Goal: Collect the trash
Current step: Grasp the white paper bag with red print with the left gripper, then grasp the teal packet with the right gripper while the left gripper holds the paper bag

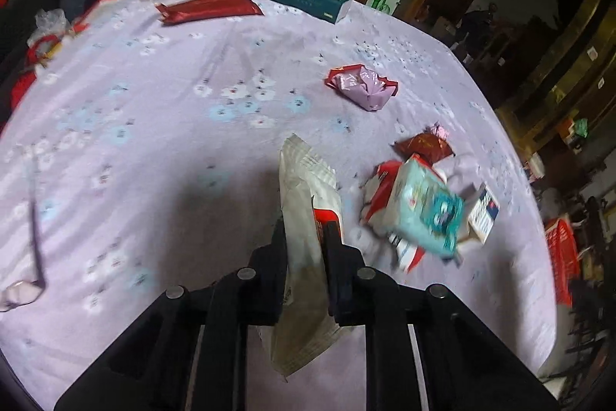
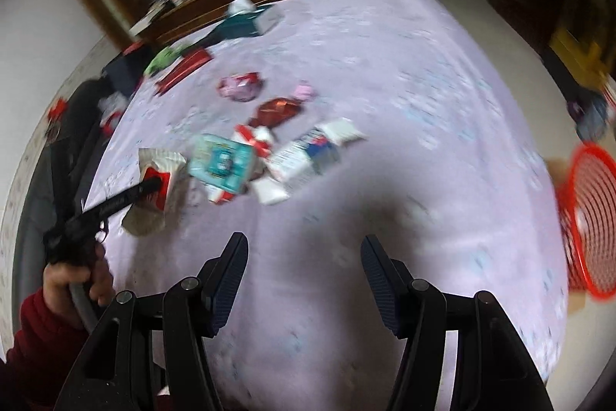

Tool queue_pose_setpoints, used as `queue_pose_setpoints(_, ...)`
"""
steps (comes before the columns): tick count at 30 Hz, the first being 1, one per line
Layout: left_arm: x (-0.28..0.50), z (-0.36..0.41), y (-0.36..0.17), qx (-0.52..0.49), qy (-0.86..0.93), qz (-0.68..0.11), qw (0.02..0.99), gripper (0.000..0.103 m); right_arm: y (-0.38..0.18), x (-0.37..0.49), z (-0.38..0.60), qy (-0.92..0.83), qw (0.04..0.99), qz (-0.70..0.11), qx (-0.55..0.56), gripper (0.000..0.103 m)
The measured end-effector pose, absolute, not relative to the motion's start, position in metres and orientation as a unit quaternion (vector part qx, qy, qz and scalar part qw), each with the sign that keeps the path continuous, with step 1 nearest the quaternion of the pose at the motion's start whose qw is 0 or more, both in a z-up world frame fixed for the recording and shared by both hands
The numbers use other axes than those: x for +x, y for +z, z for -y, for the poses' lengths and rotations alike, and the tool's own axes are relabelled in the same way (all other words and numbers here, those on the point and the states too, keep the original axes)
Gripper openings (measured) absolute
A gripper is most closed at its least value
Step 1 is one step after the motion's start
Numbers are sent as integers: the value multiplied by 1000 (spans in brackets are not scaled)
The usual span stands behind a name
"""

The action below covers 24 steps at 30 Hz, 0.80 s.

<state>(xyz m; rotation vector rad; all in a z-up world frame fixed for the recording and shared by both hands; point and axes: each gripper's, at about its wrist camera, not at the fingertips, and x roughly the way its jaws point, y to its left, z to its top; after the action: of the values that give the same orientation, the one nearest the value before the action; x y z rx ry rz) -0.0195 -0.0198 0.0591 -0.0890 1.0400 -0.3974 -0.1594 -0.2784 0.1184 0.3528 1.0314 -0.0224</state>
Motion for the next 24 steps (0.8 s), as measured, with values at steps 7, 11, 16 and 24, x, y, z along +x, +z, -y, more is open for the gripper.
queue_pose_setpoints(7, -50, -5, 73, -25, -168, -480, 861, 17, 107, -79, 236, 56, 858, -492, 135, 65)
queue_pose_setpoints(11, -64, -11, 73, -13, -162, -479, 863, 17, 96, -40, 223, 78, 858, -489, 136, 65)
queue_pose_setpoints(16, -75, -15, 72, -9, -162, -482, 861, 17, 75, -3, 212, 91, 852, -501, 120, 65)
queue_pose_setpoints(24, -75, -24, 68, -19, -152, -486, 861, 17, 57, -16, 184, 152, 835, -528, 37, 71)
